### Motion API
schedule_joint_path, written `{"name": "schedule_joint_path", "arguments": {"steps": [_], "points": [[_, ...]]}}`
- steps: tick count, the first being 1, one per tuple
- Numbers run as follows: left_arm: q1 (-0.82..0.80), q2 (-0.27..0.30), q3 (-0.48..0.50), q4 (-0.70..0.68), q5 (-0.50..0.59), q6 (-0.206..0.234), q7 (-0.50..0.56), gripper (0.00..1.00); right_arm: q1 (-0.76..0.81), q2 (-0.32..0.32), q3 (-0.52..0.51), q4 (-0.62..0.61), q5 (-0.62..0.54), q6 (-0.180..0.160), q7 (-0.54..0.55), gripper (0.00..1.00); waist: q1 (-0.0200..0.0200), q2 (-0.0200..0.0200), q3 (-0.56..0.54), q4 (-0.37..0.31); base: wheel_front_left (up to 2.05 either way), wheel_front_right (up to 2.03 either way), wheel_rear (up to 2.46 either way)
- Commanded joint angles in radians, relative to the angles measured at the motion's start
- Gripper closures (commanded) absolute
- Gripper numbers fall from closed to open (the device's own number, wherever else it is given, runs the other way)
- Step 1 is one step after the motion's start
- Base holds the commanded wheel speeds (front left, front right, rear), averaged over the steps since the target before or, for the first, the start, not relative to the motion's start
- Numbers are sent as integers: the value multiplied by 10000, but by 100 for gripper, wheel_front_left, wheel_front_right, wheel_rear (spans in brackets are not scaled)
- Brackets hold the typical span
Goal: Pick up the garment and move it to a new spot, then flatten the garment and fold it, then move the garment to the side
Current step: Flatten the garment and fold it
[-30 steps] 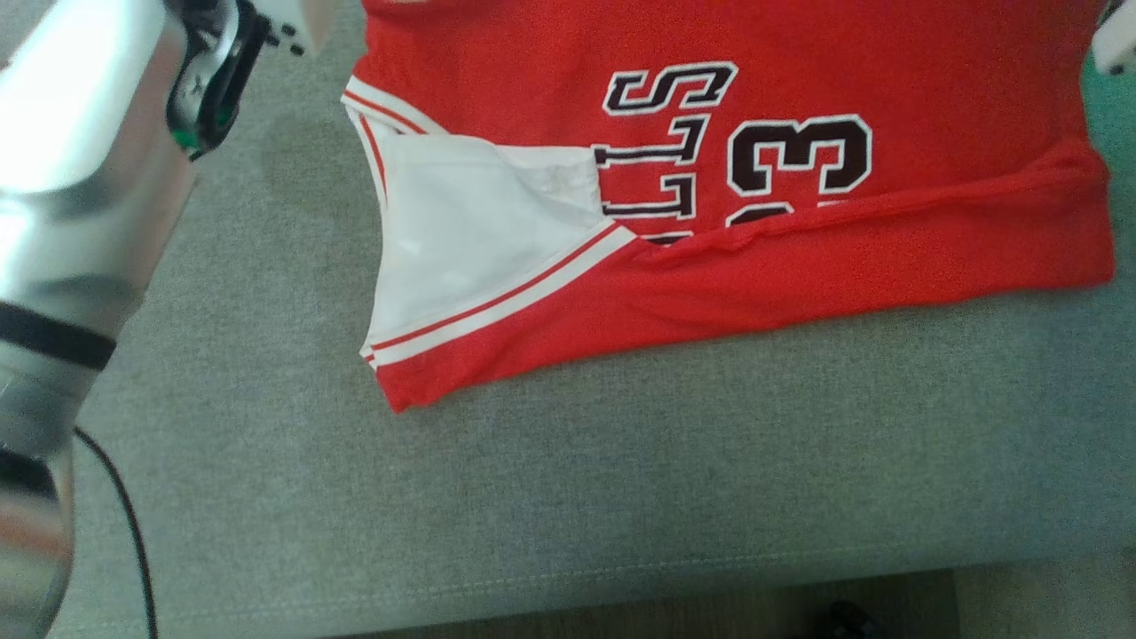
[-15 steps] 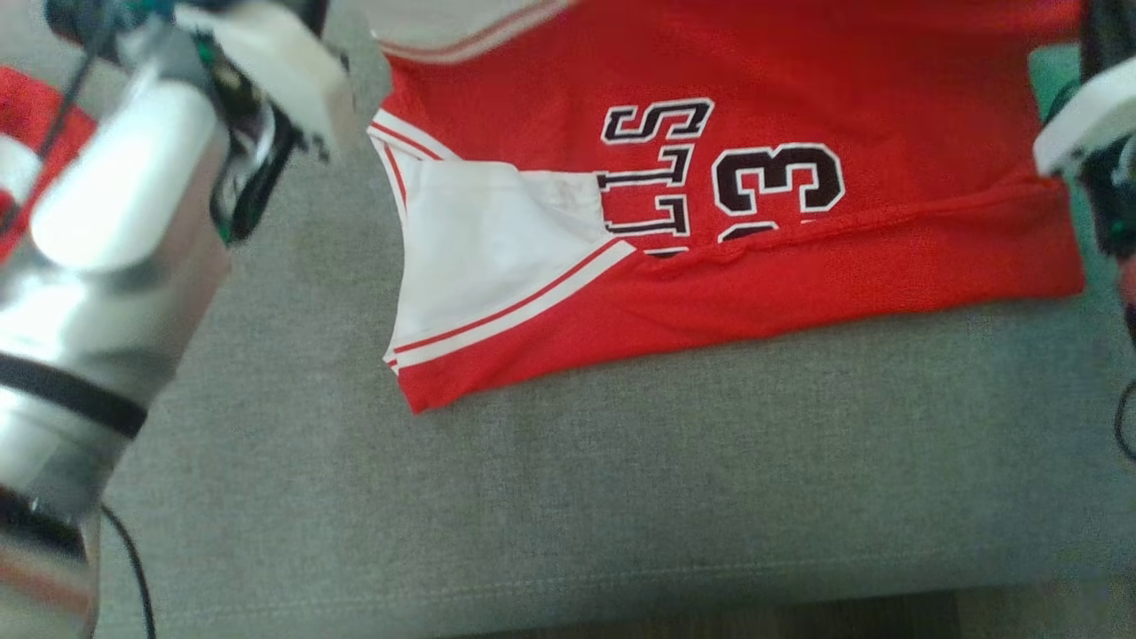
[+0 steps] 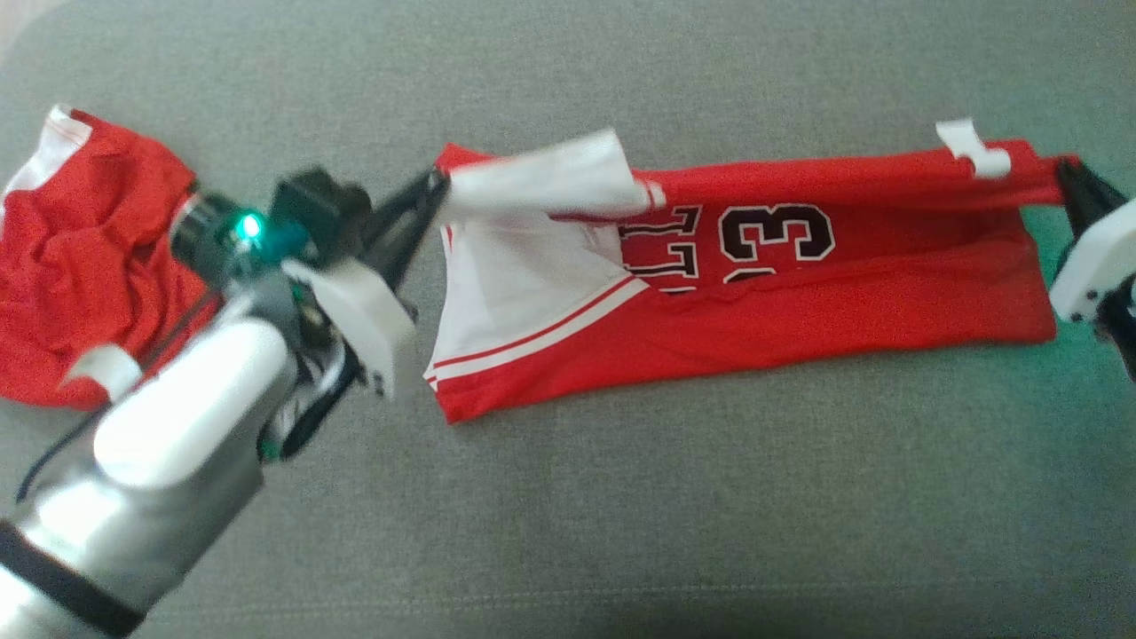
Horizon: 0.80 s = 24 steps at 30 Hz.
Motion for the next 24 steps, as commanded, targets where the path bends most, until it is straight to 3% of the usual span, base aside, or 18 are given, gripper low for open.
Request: {"name": "schedule_joint_path", "arguments": {"steps": [1,9,21,22,23,24], "points": [[-329,481,371,-342,-74,110,52,100,88,-350,125,-279,40,31,37,100,0,-1,-105,69,0,0,0],[713,1126,-180,-1761,-84,541,864,100,755,-909,675,-808,402,31,1177,100,0,-1,-238,89,0,0,0],[1169,760,-603,-950,23,658,666,100,1165,-1166,1076,-1486,833,31,2652,100,0,-1,-203,-212,0,0,0],[1181,732,-631,-831,57,666,619,98,1191,-1166,1077,-1501,828,31,2706,43,0,-1,-222,-243,0,0,0],[1195,705,-646,-710,92,695,557,65,1227,-1151,1071,-1514,853,31,2775,0,0,-1,-245,-272,0,0,0],[1218,680,-653,-592,124,731,479,36,1259,-1119,1034,-1533,906,31,2804,0,0,-1,-282,-300,0,0,0]]}}
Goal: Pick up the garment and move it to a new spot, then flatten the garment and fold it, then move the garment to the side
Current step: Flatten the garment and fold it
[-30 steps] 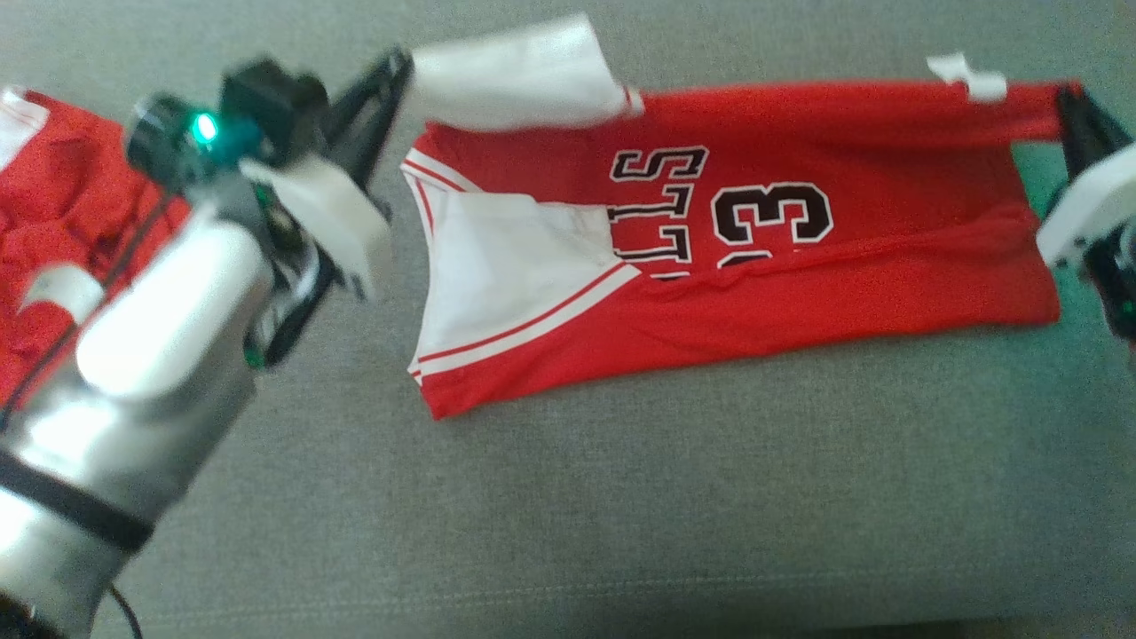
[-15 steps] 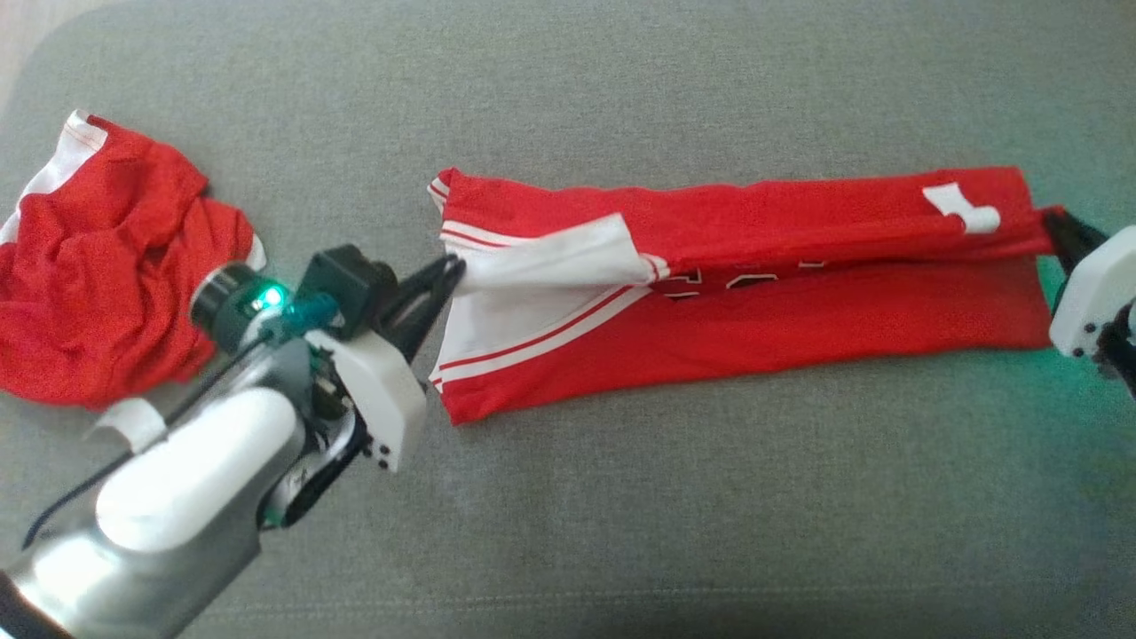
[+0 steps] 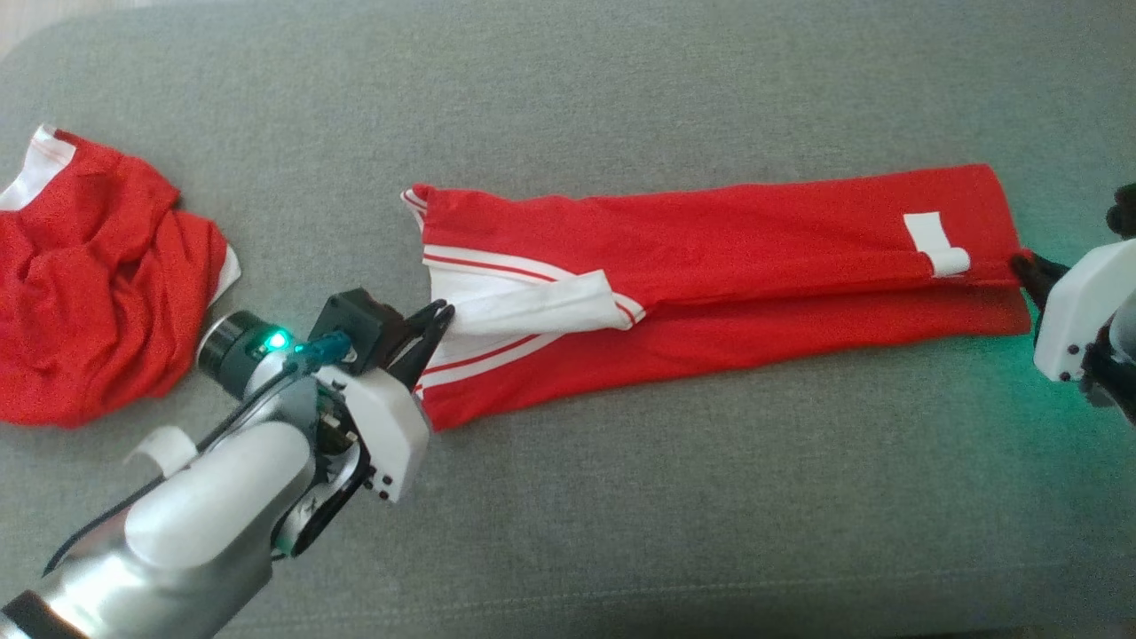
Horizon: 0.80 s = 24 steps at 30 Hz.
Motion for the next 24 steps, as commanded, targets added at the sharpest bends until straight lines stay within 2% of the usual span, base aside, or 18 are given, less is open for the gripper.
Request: {"name": "schedule_joint_path", "arguments": {"steps": [1,5,10,11,12,14,15,16,19,24], "points": [[-129,209,459,-15,81,143,-237,0,325,-343,-83,-227,157,31,-5,0,0,-1,-89,-62,0,0,0],[35,54,781,370,-83,503,-758,0,314,-214,-460,-416,200,31,-520,0,0,-1,-305,-145,0,0,0],[331,-267,1906,543,-762,1109,-1745,0,354,161,-1115,-911,65,31,-2045,0,0,-1,-614,-216,0,0,0],[331,-267,1906,543,-762,1109,-1745,0,354,161,-1115,-911,65,31,-2045,0,0,-1,-614,-216,0,0,0],[494,-440,2562,407,-994,1294,-1967,0,449,318,-1327,-1182,-182,31,-2848,0,0,-1,-733,-230,0,0,0],[722,-653,3366,97,-1037,1466,-2039,0,606,543,-1546,-1477,-448,31,-3660,0,0,-1,-847,-247,0,0,0],[722,-653,3366,97,-1037,1466,-2039,0,606,543,-1546,-1477,-448,31,-3660,0,0,-1,-847,-247,0,0,0],[887,-818,3948,-215,-928,1563,-2046,0,700,687,-1711,-1604,-560,31,-4072,0,0,-1,-894,-257,0,0,0],[1745,-1361,5557,-1100,-261,1605,-2052,0,1039,1085,-2041,-1927,-1303,31,-5097,0,0,-1,-1033,-303,0,0,0],[3261,-2551,7566,-2009,1040,1127,-2054,0,1846,1999,-2876,-2501,-2879,31,-5643,0,0,-1,-1170,-346,0,0,0]]}}
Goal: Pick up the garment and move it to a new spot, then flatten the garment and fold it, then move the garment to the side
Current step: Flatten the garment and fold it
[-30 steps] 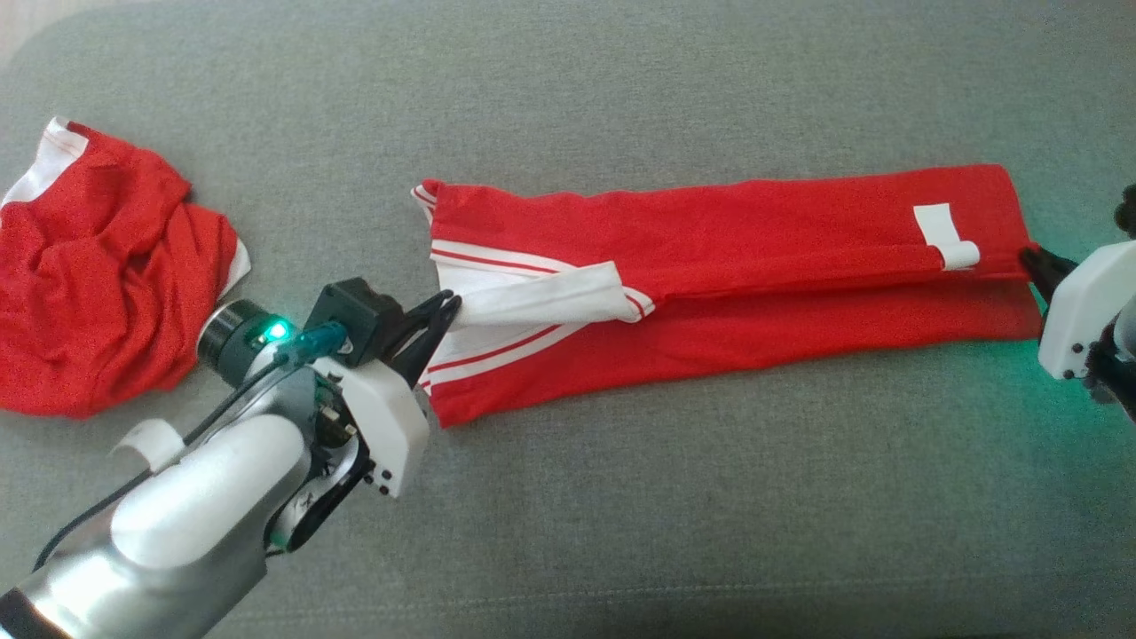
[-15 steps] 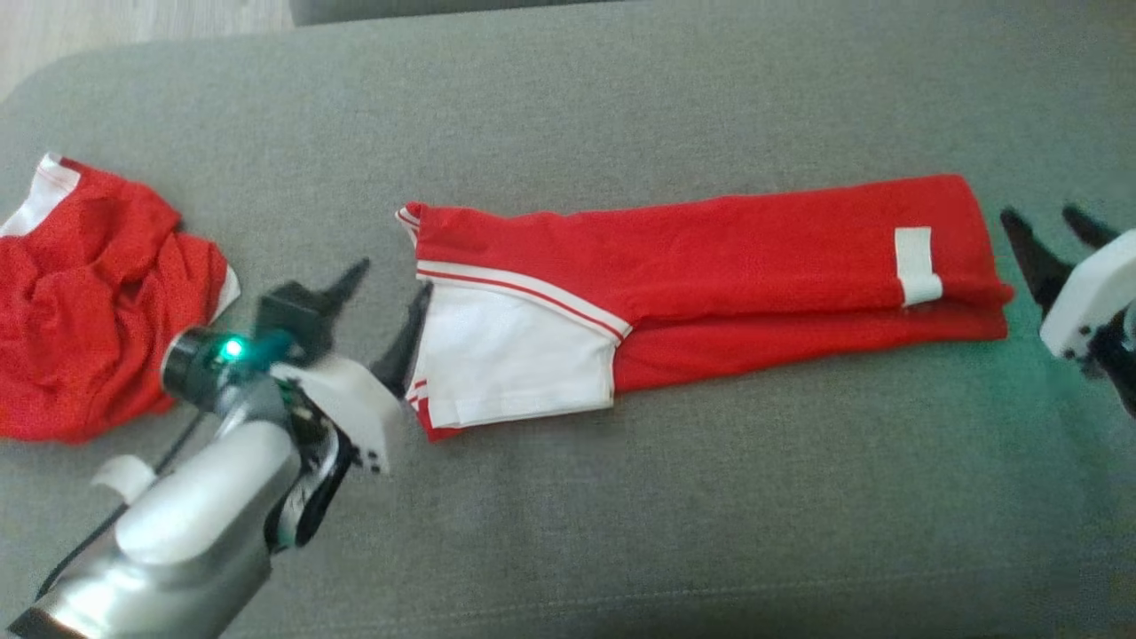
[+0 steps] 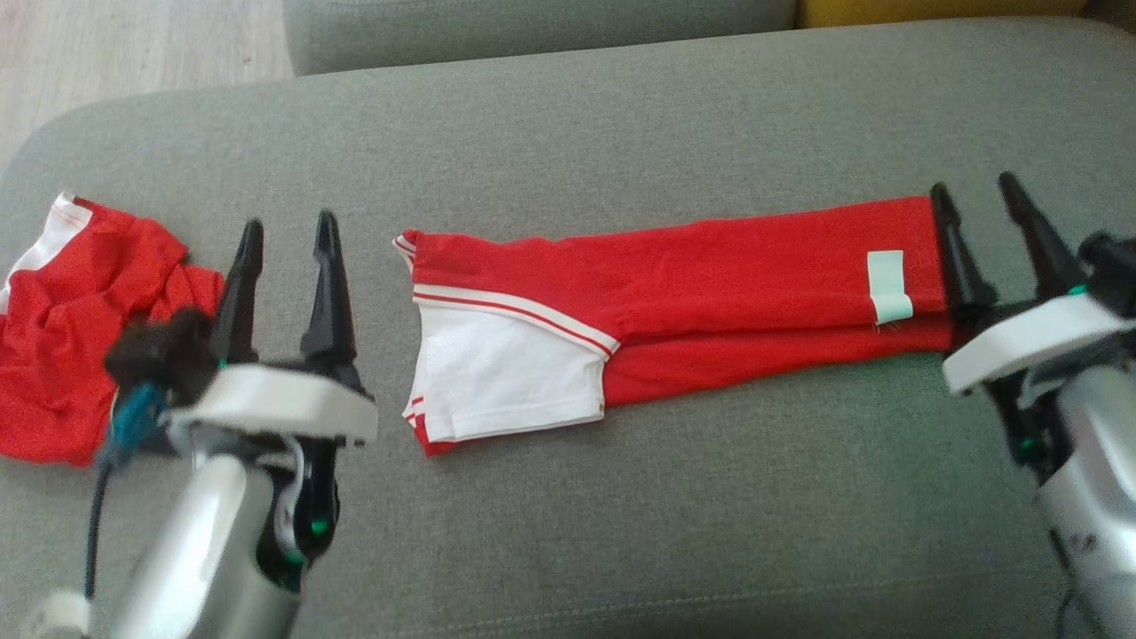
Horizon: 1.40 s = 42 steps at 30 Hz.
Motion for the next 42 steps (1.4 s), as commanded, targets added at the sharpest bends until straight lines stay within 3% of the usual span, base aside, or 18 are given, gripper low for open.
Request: {"name": "schedule_joint_path", "arguments": {"steps": [1,8,17,21,31,42], "points": [[-268,66,624,-402,242,-91,-56,0,61,43,-114,-376,-203,31,-138,0,1,-1,-15,2,0,0,0],[931,-1207,1938,-297,1768,-1267,-57,0,1231,1268,-1296,-1213,-1634,31,-177,0,1,-1,46,31,0,0,0],[817,-1830,2678,-61,2702,-2294,-58,0,1154,1754,-2648,-888,-2096,31,-28,0,1,-1,556,264,0,0,0],[660,-1936,2769,123,2901,-2554,-58,0,598,1908,-3875,-16,-2230,31,525,0,1,-1,979,416,0,0,0],[182,-2028,2843,351,3141,-2867,-58,0,-545,2103,-5495,1801,-2786,31,1770,0,1,-1,1807,692,0,0,0],[-68,-2037,2979,302,3145,-2850,-58,0,-867,2490,-5581,2353,-2696,31,2597,0,1,-1,2299,519,0,0,0]]}}
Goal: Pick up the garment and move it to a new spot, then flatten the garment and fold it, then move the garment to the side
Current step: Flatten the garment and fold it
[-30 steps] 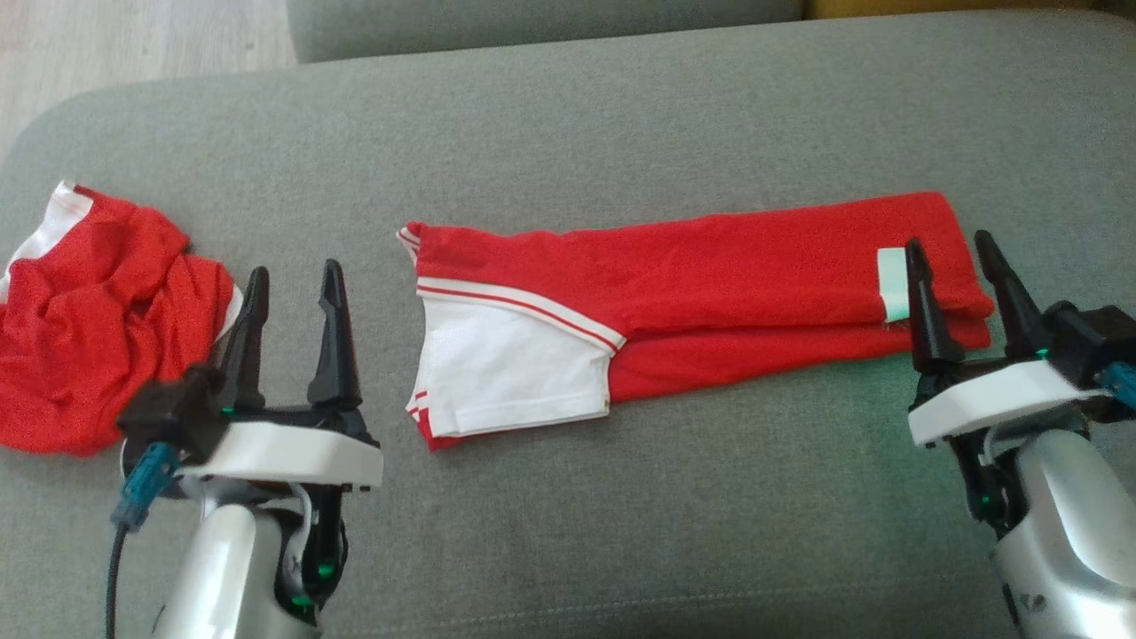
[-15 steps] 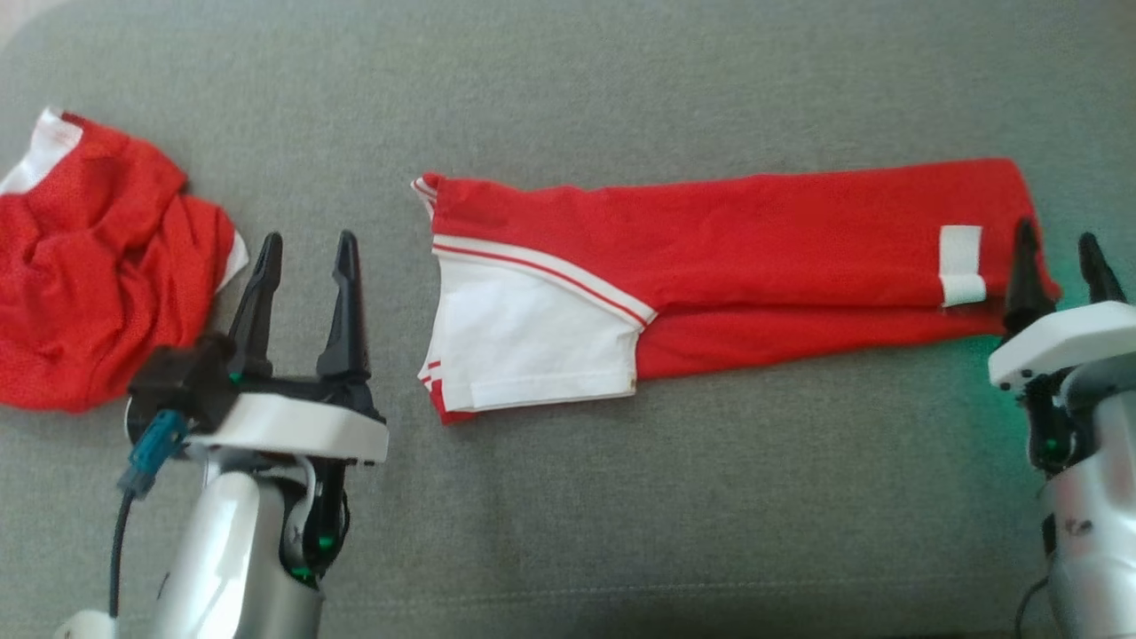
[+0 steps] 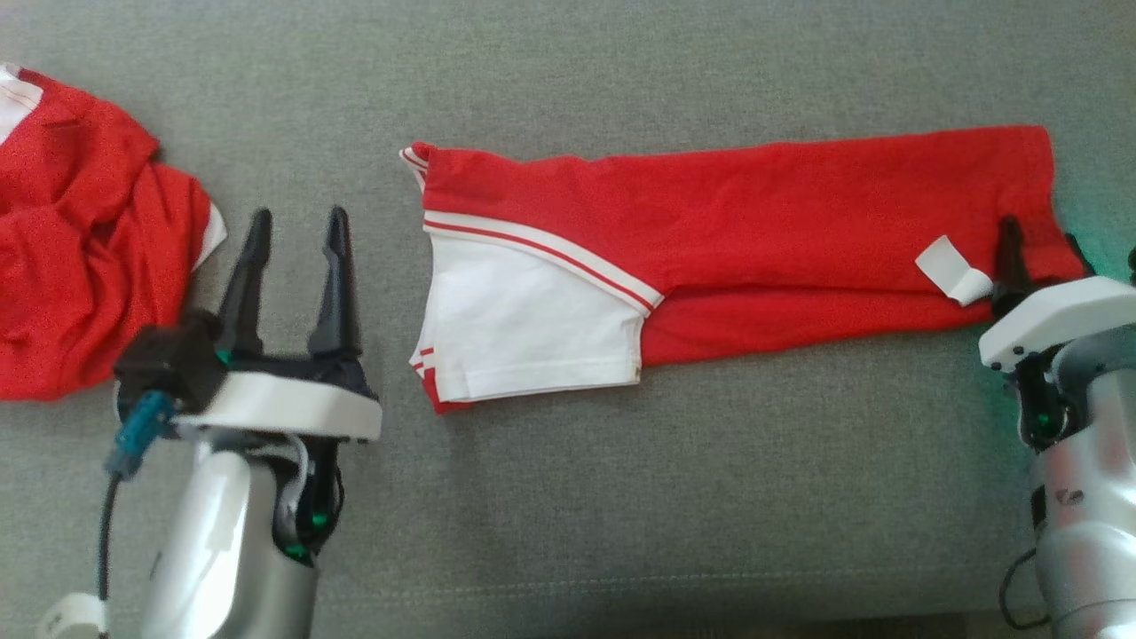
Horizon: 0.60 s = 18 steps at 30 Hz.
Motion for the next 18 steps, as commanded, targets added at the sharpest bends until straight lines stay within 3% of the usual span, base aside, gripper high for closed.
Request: {"name": "schedule_joint_path", "arguments": {"steps": [1,5,6,7,8,13,18], "points": [[-454,72,390,-387,88,20,-53,0,-38,108,257,-150,76,31,147,0,0,0,74,-57,0,0,0],[-542,71,426,-404,82,23,-53,0,-29,134,319,-189,196,31,219,0,0,0,210,-151,0,0,0],[-554,71,432,-399,88,21,-53,0,-28,132,337,-194,231,31,243,37,0,0,230,-172,0,0,0],[-564,71,442,-395,95,19,-53,0,-26,118,357,-206,267,31,259,95,0,0,243,-194,0,0,0],[-570,71,454,-389,102,17,-53,0,-23,90,366,-228,299,31,255,100,0,0,247,-215,0,0,0],[-563,71,486,-277,96,-20,-53,0,-2,-376,-112,-299,168,31,-54,100,0,0,50,-294,0,0,0],[-470,71,532,-276,29,-9,-53,0,7,-959,-1112,-220,-680,31,-321,100,0,0,-199,-310,0,0,0]]}}
